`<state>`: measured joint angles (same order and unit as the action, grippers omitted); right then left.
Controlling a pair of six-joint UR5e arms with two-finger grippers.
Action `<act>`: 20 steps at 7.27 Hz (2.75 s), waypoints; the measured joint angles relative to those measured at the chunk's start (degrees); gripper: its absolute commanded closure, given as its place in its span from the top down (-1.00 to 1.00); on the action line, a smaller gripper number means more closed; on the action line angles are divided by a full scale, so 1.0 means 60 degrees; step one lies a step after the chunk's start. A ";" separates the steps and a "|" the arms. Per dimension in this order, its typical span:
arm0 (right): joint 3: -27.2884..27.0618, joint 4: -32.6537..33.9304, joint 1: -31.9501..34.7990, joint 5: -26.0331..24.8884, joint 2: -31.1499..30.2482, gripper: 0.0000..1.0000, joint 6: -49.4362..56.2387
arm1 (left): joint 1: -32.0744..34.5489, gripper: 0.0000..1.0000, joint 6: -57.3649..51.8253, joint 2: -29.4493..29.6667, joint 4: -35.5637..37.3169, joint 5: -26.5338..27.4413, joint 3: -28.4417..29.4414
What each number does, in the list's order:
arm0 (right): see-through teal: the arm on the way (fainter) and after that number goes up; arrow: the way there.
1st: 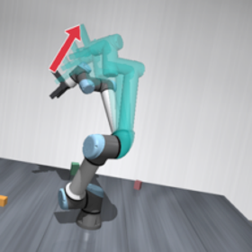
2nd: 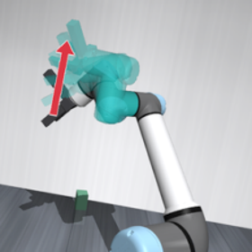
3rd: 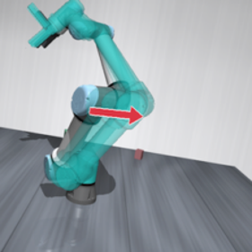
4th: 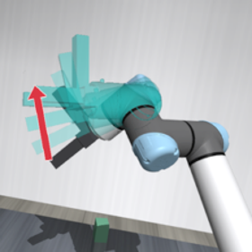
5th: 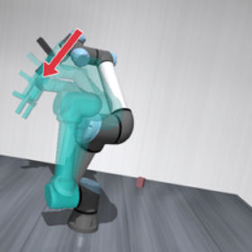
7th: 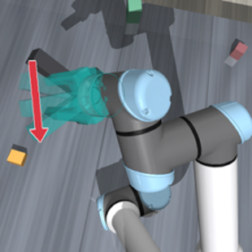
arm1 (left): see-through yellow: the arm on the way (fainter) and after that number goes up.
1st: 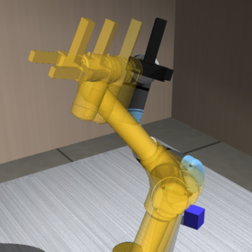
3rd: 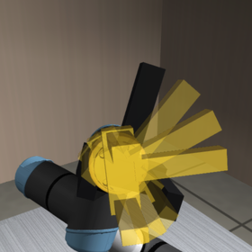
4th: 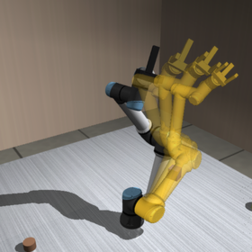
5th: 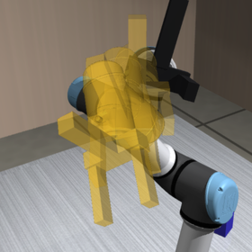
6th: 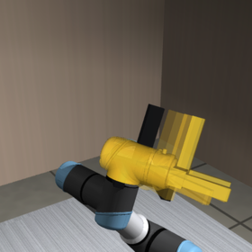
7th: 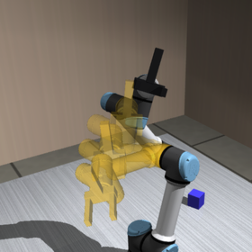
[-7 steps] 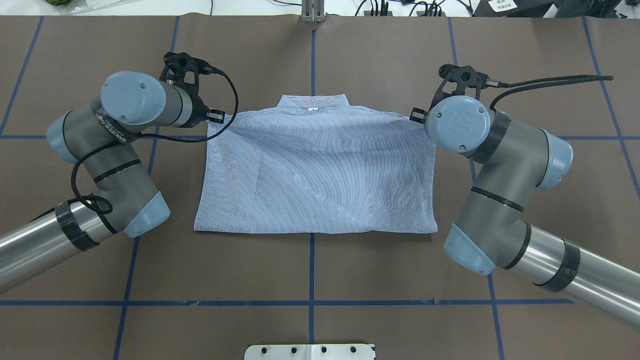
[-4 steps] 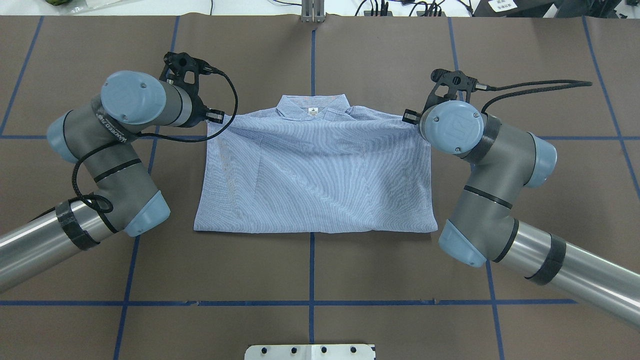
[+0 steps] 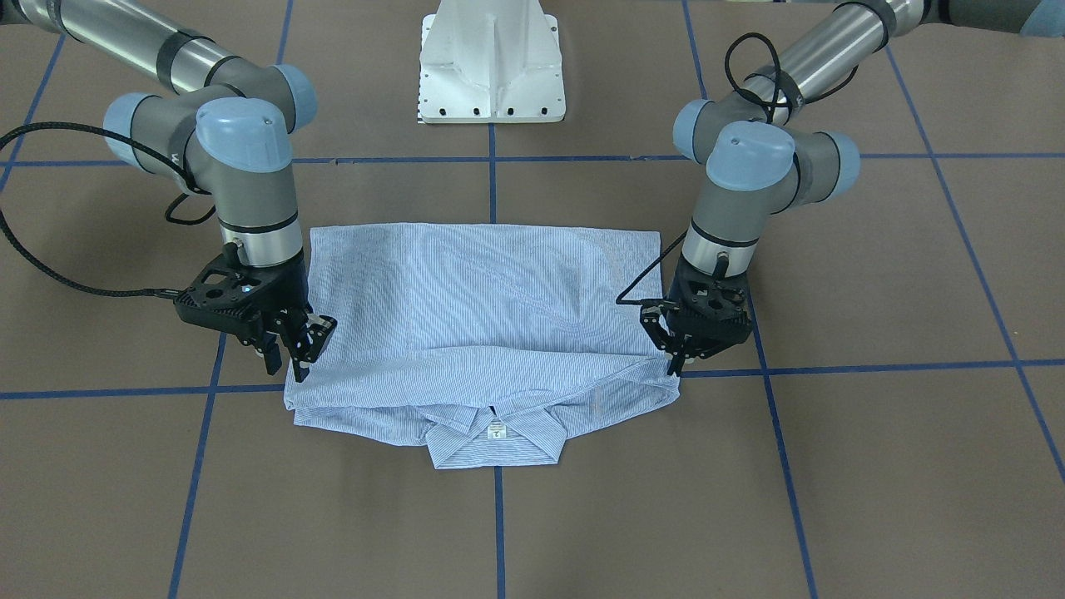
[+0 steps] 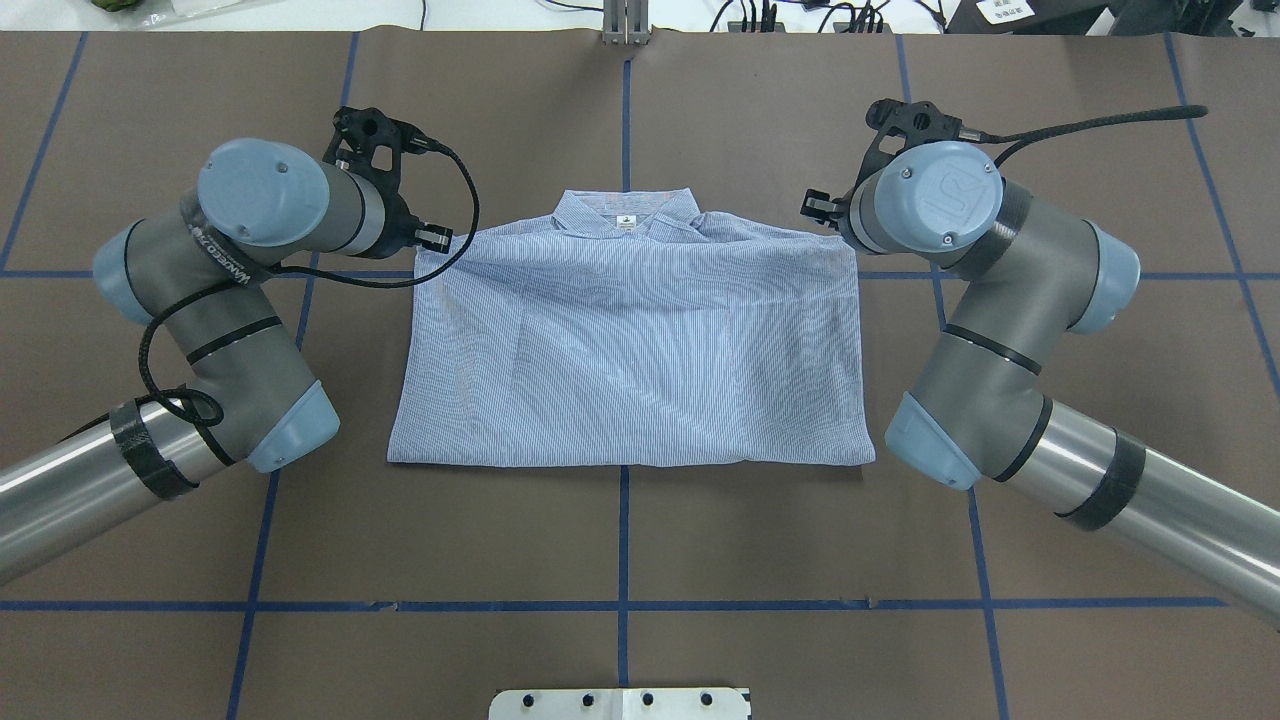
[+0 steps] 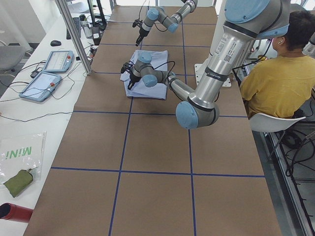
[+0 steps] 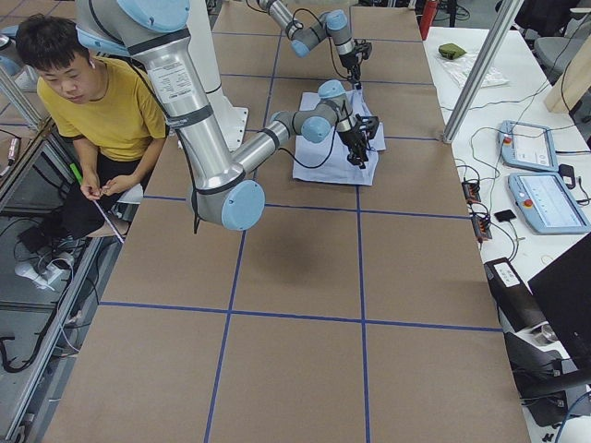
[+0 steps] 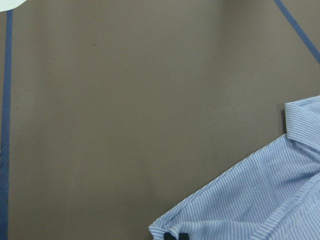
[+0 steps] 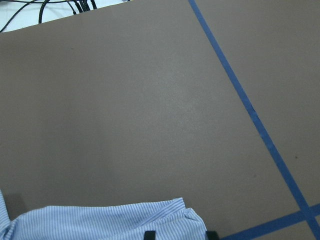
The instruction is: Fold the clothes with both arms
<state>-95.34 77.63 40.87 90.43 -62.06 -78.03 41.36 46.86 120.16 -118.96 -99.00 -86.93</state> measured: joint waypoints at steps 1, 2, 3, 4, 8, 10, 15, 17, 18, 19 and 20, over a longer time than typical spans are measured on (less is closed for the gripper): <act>-0.0260 0.0055 0.0152 0.0302 -0.0090 1.00 0.0282 | 0.0023 1.00 -0.0187 -0.0079 -0.0090 -0.0380 -0.0186; -0.0566 0.0091 0.0249 0.0561 -0.0243 1.00 0.0420 | 0.0044 1.00 -0.0275 -0.0386 -0.0139 -0.0732 -0.0654; -0.0738 0.0105 0.0288 0.0653 -0.0335 1.00 0.0466 | 0.0022 1.00 -0.0269 -0.0956 -0.0157 -0.0953 -0.1365; -0.0811 0.0107 0.0300 0.0664 -0.0379 1.00 0.0477 | -0.0034 1.00 -0.0123 -0.1613 -0.0176 -0.1042 -0.2075; -0.0866 0.0099 0.0307 0.0624 -0.0408 1.00 0.0468 | -0.1419 0.91 0.1811 -0.3362 -0.1799 -0.0451 -0.2863; -0.0867 0.0099 0.0300 0.0618 -0.0409 1.00 0.0467 | -0.2324 0.58 0.2839 -0.3488 -0.1990 0.0363 -0.2822; -0.0868 0.0099 0.0293 0.0617 -0.0409 1.00 0.0441 | -0.2994 0.54 0.3393 -0.3503 -0.2014 0.0677 -0.2805; -0.0868 0.0099 0.0288 0.0617 -0.0409 1.00 0.0434 | -0.3162 0.44 0.3467 -0.3508 -0.2014 0.0817 -0.2783; -0.0872 0.0099 0.0284 0.0617 -0.0409 1.00 0.0423 | -0.3190 0.44 0.3477 -0.3513 -0.2014 0.0853 -0.2774; -0.0890 0.0099 0.0282 0.0617 -0.0409 1.00 0.0410 | -0.3195 0.44 0.3481 -0.3528 -0.2011 0.0864 -0.2770; -0.0913 0.0099 0.0279 0.0617 -0.0409 1.00 0.0401 | -0.3197 0.44 0.3483 -0.3553 -0.2004 0.0868 -0.2768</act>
<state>-100.82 78.22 42.54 94.13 -64.51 -75.63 22.18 67.76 98.84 -130.99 -93.79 -103.54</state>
